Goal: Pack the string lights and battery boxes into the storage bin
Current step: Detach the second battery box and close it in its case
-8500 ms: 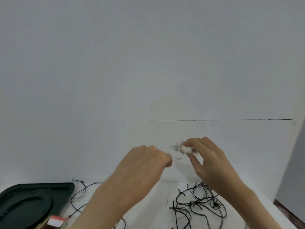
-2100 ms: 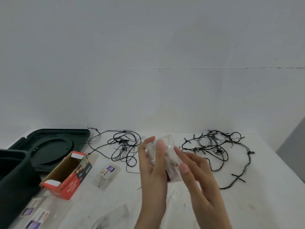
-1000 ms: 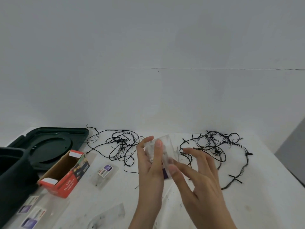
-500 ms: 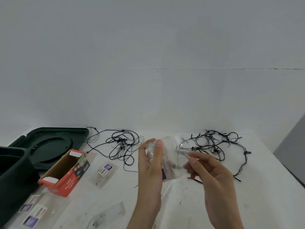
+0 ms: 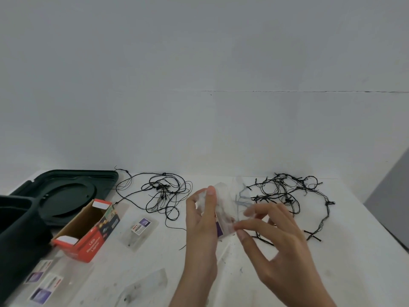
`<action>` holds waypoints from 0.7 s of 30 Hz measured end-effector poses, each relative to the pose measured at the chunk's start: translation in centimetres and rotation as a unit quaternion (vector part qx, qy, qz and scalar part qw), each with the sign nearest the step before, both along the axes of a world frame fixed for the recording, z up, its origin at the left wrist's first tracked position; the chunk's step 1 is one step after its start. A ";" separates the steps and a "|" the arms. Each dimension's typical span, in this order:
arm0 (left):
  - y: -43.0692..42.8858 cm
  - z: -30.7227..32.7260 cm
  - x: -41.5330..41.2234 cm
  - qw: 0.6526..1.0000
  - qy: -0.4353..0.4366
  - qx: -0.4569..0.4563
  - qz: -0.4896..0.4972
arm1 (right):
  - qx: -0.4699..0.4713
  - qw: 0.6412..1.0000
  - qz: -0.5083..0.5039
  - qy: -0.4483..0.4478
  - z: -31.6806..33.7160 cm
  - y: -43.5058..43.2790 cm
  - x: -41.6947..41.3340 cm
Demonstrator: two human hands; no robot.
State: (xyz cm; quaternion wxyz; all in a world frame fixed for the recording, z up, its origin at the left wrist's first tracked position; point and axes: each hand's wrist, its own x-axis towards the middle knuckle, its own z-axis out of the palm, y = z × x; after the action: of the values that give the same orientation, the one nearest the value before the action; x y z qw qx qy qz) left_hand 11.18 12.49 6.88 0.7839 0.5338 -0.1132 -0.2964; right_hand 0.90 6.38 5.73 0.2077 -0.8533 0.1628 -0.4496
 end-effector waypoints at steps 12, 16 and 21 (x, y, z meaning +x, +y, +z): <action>-0.2 0.1 -0.5 0.998 -0.066 0.005 0.015 | 0.088 0.991 -0.027 -0.100 0.1 1.0 0.6; -0.2 0.5 -0.7 0.997 -0.067 -0.007 0.024 | -0.010 0.990 -0.091 -0.111 -0.5 0.9 1.0; -0.3 0.8 -1.0 0.996 -0.076 -0.018 0.037 | -0.052 0.988 -0.115 -0.094 -1.1 0.4 1.0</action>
State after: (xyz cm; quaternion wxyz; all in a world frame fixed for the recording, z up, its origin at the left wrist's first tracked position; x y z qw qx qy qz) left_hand 10.17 12.18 7.64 0.7929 0.5443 -0.1583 -0.2238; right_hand 1.93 6.79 4.65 0.1245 -0.7926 0.2162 -0.5564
